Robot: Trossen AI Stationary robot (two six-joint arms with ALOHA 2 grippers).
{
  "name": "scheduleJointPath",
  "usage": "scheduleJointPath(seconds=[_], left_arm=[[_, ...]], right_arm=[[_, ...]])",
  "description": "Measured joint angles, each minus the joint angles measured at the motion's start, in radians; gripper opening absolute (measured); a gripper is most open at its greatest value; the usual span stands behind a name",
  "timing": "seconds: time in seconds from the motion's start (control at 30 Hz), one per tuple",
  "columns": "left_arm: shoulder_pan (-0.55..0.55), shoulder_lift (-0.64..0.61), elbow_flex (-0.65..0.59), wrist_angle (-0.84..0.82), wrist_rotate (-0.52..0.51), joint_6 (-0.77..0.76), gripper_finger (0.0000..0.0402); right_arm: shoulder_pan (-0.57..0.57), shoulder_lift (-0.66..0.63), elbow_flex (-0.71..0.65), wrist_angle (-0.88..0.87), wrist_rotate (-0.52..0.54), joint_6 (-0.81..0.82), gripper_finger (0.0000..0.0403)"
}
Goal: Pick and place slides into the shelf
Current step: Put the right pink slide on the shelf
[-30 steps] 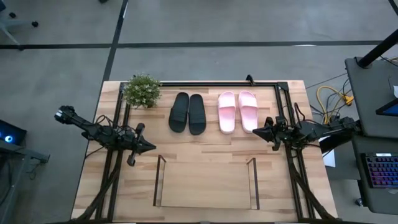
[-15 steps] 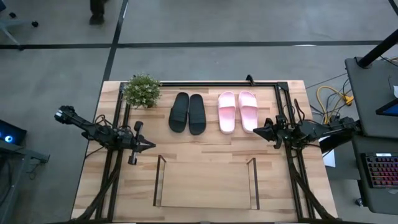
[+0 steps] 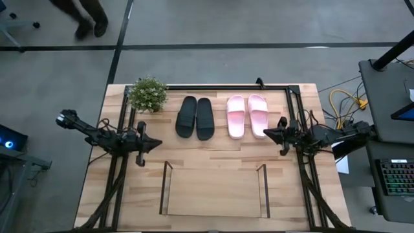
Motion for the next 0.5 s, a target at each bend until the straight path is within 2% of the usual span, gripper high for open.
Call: scheduleJointPath(seconds=[0.1, 0.33, 0.5], left_arm=[[0.011, 0.031, 0.0, 0.014, -0.044, 0.007, 0.0], [0.093, 0.14, -0.001, 0.148, -0.045, 0.042, 0.0], [0.168, 0.234, -0.001, 0.241, 0.041, -0.014, 0.0]], right_arm=[[0.0, 0.036, 0.0, 0.03, 0.0, -0.05, 0.0008], [-0.024, 0.147, 0.0, 0.097, -0.004, -0.13, 0.0008], [-0.053, 0.195, 0.0, 0.169, -0.01, -0.135, 0.0008]])
